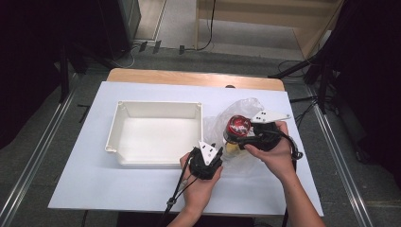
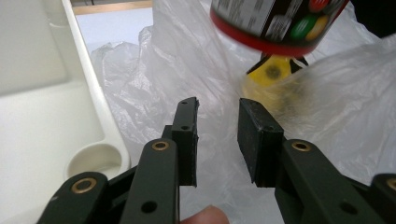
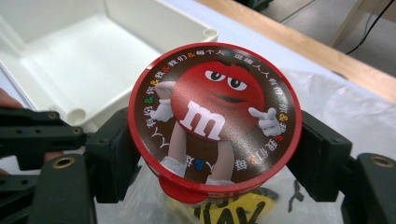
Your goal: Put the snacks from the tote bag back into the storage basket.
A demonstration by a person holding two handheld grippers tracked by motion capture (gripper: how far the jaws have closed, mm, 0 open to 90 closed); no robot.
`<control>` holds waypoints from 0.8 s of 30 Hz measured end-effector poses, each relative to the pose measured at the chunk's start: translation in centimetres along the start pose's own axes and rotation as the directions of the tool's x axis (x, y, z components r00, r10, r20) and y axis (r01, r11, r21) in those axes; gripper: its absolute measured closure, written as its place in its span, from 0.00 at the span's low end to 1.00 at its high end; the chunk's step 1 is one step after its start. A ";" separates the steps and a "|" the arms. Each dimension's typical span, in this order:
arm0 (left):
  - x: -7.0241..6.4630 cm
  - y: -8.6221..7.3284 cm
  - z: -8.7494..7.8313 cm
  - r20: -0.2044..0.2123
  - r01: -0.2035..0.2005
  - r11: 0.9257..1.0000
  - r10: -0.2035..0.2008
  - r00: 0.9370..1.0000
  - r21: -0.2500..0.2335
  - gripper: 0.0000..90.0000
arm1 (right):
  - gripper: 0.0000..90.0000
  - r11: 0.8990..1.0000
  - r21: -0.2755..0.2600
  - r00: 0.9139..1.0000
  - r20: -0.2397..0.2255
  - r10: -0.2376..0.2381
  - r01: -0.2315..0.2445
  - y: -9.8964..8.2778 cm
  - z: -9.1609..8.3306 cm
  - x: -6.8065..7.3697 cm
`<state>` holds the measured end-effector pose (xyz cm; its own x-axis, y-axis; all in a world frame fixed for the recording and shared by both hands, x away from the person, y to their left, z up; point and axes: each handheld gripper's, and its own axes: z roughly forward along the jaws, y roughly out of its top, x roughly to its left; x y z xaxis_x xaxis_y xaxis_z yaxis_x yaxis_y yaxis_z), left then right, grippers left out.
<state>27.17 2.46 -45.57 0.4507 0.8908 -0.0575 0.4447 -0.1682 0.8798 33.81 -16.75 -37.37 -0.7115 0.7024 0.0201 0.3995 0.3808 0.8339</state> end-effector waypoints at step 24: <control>5.6 0.4 -6.5 0.129 0.019 0.995 -0.006 0.992 -0.094 0.24 | 0.29 0.999 -0.042 0.998 -0.049 -0.029 0.027 4.1 1.7 2.6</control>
<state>24.82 10.14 -42.41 0.5442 0.8298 -0.1235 0.3781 -0.1111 0.9191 34.54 -12.33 -34.85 -0.7502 0.6608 0.0228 0.3555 0.3741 0.8565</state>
